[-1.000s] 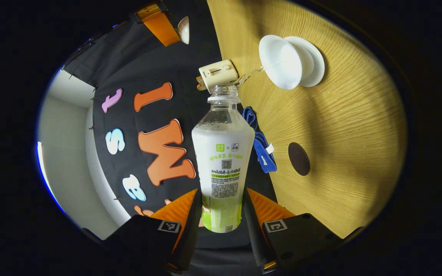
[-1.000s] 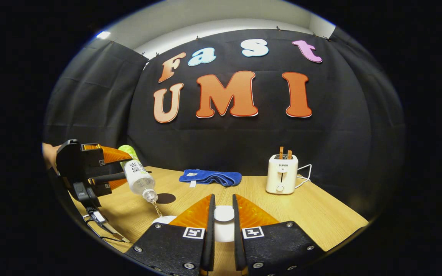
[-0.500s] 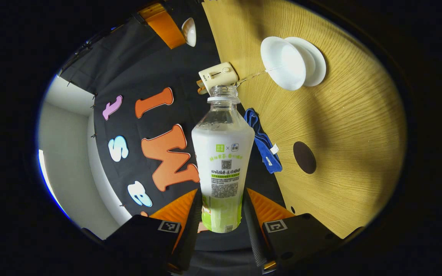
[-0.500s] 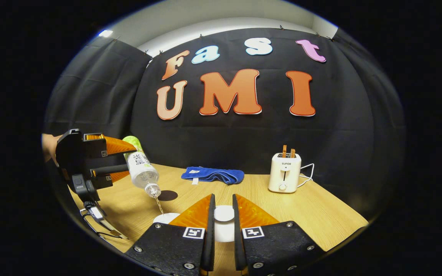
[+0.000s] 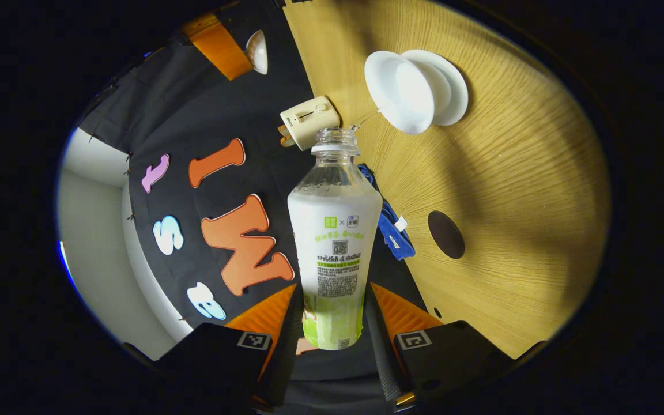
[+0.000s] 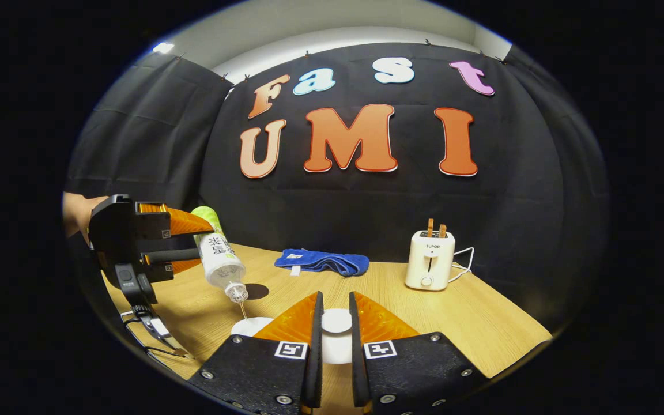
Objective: Open the teacup lid with one hand, grasp the water bottle and pour water into the teacup with the other hand; after pouring, place the water bottle on the coaster and then close the teacup lid.
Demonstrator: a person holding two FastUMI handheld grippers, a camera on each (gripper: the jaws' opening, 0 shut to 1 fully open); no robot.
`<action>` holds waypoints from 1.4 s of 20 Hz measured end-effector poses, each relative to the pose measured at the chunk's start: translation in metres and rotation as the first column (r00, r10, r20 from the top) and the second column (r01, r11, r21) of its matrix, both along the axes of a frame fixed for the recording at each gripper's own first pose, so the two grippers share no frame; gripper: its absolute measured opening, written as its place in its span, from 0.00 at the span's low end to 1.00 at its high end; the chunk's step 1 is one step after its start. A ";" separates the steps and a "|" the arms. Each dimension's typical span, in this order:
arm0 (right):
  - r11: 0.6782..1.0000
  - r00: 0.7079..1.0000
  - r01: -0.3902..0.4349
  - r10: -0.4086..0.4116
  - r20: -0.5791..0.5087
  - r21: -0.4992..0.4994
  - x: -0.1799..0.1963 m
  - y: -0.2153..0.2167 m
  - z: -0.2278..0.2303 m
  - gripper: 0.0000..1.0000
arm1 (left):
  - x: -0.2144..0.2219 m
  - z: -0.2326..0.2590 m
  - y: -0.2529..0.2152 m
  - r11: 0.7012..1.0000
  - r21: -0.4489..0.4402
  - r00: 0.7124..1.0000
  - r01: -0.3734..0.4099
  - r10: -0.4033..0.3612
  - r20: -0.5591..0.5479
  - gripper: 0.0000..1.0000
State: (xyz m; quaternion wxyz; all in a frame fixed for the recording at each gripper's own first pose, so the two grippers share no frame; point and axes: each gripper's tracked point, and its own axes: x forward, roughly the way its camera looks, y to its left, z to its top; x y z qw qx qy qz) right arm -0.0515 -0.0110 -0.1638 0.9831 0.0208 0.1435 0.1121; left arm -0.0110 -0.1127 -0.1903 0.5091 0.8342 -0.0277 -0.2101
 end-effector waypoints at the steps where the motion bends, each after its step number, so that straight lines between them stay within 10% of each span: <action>1: 1.000 1.000 -0.002 0.002 0.000 -0.002 0.000 0.001 0.000 0.22 | 0.000 0.000 -0.002 1.000 0.008 1.000 0.008 -0.008 -0.001 0.64; 28: 0.999 0.999 -0.031 0.031 -0.018 0.030 -0.005 0.008 -0.004 0.22 | -0.001 0.010 -0.043 0.979 0.146 0.990 0.140 -0.140 -0.009 0.63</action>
